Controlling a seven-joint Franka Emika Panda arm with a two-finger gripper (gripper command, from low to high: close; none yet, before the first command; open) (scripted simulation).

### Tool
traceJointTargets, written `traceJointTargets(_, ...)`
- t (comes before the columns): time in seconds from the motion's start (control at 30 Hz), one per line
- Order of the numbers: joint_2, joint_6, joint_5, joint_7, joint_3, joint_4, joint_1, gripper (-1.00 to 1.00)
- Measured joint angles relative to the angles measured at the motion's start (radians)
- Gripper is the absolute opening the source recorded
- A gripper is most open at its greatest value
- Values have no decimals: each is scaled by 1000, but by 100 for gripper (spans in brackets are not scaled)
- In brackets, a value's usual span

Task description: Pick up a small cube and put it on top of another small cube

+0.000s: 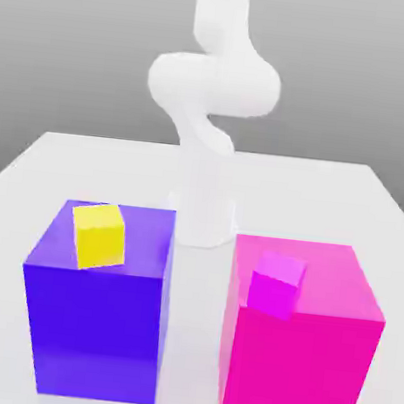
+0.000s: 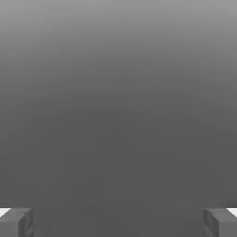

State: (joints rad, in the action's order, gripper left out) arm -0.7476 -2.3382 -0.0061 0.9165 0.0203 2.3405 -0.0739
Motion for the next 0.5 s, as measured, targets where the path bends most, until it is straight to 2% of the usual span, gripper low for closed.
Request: traceJointTargets(0.5,320,-228,-43,706,77,243,-420,0)
